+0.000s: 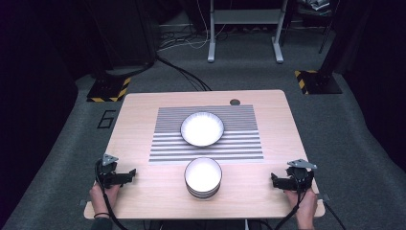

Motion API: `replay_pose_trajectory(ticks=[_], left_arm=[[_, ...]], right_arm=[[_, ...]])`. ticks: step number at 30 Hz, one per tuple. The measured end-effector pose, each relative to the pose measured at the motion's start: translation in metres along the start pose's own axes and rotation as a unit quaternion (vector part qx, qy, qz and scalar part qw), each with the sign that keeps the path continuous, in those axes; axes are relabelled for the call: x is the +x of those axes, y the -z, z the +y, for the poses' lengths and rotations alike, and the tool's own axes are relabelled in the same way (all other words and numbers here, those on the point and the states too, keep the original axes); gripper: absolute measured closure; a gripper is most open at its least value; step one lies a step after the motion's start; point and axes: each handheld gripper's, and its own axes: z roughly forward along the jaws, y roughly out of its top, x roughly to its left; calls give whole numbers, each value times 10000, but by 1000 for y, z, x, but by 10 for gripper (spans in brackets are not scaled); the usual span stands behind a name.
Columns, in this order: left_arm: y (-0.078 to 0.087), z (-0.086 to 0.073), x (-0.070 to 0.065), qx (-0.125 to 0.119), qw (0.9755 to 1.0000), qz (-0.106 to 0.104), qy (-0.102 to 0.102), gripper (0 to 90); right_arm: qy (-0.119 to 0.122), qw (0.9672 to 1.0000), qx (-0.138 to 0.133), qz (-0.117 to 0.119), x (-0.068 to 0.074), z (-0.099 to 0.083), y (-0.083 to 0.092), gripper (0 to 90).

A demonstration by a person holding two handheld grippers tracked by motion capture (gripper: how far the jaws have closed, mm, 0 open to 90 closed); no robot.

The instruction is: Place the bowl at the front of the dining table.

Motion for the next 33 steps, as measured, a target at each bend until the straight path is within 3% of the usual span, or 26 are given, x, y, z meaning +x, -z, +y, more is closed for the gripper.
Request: replay_pose_trajectory(ticks=[10, 16, 23, 27, 29, 33], left_arm=[[0, 0, 0, 7, 10000, 0, 11, 4], [2, -2, -4, 15, 9995, 213, 222, 4], [1, -1, -5, 7, 9995, 204, 227, 7], [2, 0, -4, 78, 9998, 146, 149, 12], [2, 0, -5, 75, 9998, 137, 152, 12], [5, -1, -7, 11, 9998, 53, 191, 30]], right_arm=[[6, 10000, -4, 19, 0, 0, 0, 0], [86, 10000, -16, 10, 2, 0, 0, 0], [143, 9999, -25, 30, 2, 0, 0, 0], [392, 9986, -216, -269, 9, -2, 4, 18], [430, 9986, -209, -208, 9, -1, 6, 19], [238, 9994, -252, 65, 7, 3, 9, 16]])
